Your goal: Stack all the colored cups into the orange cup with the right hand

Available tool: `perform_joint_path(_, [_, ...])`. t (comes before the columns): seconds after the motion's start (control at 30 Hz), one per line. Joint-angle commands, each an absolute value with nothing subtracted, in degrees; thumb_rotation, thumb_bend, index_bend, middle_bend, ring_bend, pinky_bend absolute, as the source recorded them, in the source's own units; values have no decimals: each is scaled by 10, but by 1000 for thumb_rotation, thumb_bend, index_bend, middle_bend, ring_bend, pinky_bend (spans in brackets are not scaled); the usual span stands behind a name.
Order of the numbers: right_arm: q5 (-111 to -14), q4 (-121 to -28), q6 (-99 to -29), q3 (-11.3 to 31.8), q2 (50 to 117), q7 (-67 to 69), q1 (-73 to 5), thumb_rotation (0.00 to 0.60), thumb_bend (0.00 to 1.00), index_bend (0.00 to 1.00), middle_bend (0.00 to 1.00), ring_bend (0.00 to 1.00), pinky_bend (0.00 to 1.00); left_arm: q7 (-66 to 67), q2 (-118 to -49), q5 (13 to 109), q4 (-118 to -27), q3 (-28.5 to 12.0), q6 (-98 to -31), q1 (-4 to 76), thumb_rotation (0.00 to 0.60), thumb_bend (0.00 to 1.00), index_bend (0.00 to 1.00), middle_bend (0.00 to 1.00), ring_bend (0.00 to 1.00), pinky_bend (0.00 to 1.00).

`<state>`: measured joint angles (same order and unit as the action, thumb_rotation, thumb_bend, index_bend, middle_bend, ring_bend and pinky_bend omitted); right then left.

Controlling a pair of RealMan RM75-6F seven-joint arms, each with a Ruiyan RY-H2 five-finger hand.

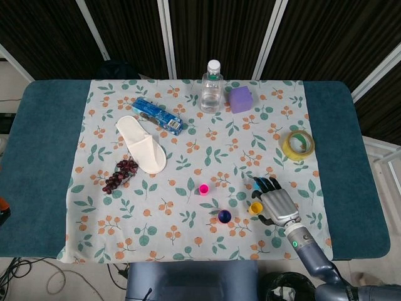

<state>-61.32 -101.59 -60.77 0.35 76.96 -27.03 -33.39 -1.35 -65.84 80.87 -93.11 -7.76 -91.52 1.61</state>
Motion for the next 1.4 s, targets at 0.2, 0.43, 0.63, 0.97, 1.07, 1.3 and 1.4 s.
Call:
perform_joint_path(0.2, [-614,-1011,-606,6,775,-271,-333,600,381,364,0,0,14,-14,-658,809,-931,-78,-916,16,600,755,134,9,0,0])
perform_joint_path(0.43, [-613,-1008,-604,7,777,-271,-332,600,381,386,0,0,14,-13,-658,808,-931,-78,-915,16,600,755,135,9,0,0])
perform_joint_path(0.63, [-615,-1007,-603,8,779,-269,-331,600,381,407,0,0,14,-13,-659,808,-931,-78,-916,16,600,755,135,9,0,0])
perform_joint_path(0.97, [-615,-1004,-605,12,785,-271,-330,600,382,450,0,0,28,-13,-659,808,-931,-78,-916,16,600,755,139,9,0,0])
perform_joint_path(1.07, [-614,-1002,-604,12,786,-272,-329,600,381,463,0,0,31,-14,-659,808,-931,-79,-916,16,600,755,139,9,0,0])
perform_joint_path(1.3, [-617,-1007,-607,15,785,-273,-329,600,382,477,0,0,36,-14,-659,808,-931,-79,-916,16,600,755,139,9,0,0])
perform_joint_path(1.4, [-621,-1018,-612,19,776,-271,-328,600,381,477,0,0,36,-14,-659,808,-931,-79,-916,16,600,755,139,9,0,0])
